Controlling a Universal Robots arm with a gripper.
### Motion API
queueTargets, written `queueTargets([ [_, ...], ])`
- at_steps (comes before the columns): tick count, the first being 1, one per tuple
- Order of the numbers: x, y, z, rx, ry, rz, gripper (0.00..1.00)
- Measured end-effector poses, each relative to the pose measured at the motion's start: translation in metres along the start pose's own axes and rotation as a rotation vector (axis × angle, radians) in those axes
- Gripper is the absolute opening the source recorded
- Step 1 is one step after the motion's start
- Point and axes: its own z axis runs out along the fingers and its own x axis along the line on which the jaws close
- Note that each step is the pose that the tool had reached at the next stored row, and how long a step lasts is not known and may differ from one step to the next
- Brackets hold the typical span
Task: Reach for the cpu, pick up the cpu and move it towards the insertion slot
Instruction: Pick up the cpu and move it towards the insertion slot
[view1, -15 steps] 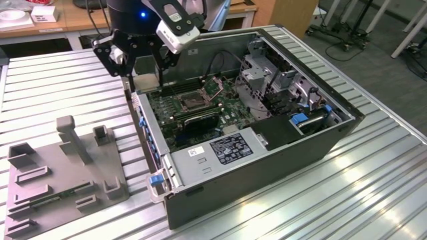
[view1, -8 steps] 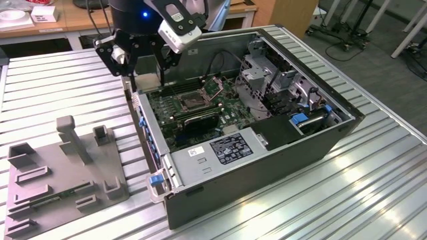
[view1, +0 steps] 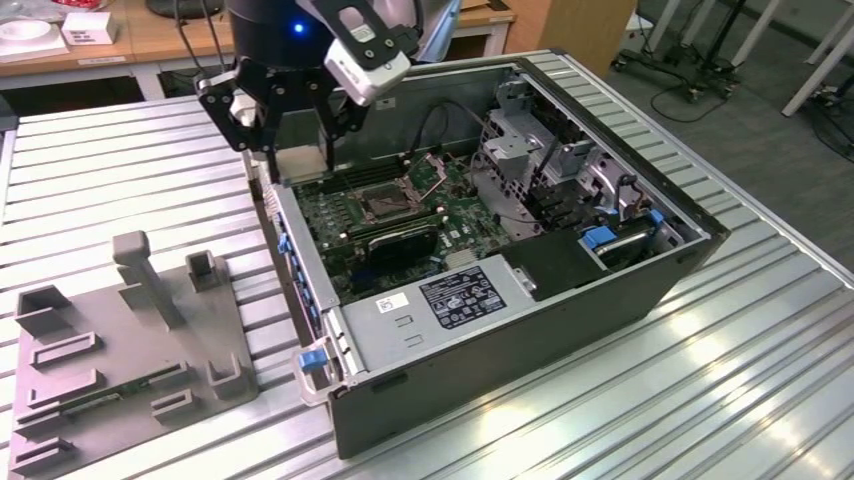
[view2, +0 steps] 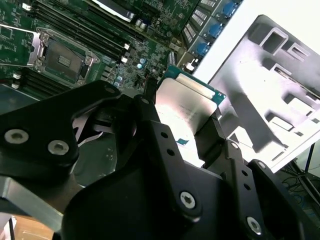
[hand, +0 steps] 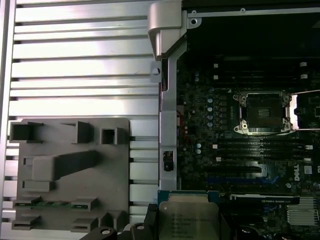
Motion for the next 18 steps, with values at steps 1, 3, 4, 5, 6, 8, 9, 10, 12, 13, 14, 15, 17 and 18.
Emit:
queueTargets([
  [1,-0.0005,0.0000,0.0000,0.0000,0.0000,0.000,0.55],
  [3,-0.0015,0.0000,0.0000,-0.0001,0.0000,0.000,0.55],
  [4,-0.0020,0.0000,0.0000,0.0000,0.0000,0.000,0.55],
  [5,-0.0025,0.0001,0.0000,0.0000,0.0000,0.000,0.55],
  [6,-0.0030,0.0000,0.0000,0.0000,0.0000,0.000,0.55],
  [8,-0.0039,0.0000,0.0000,-0.0001,-0.0001,0.000,0.55],
  [9,-0.0042,0.0000,0.0000,-0.0001,0.0000,0.000,0.55],
  [10,-0.0047,0.0001,0.0000,0.0000,0.0000,0.000,0.55],
  [12,-0.0054,0.0001,0.0000,0.0000,0.0000,0.000,0.55],
  [13,-0.0058,0.0001,0.0000,-0.0001,0.0000,0.000,0.55],
  [14,-0.0062,0.0001,0.0000,0.0000,0.0000,0.000,0.55],
  [15,-0.0067,0.0001,0.0000,-0.0001,0.0000,0.000,0.55],
  [17,-0.0076,0.0001,0.0000,-0.0001,-0.0001,0.000,0.55],
  [18,-0.0081,0.0001,0.0000,0.0000,0.0000,0.000,0.55],
])
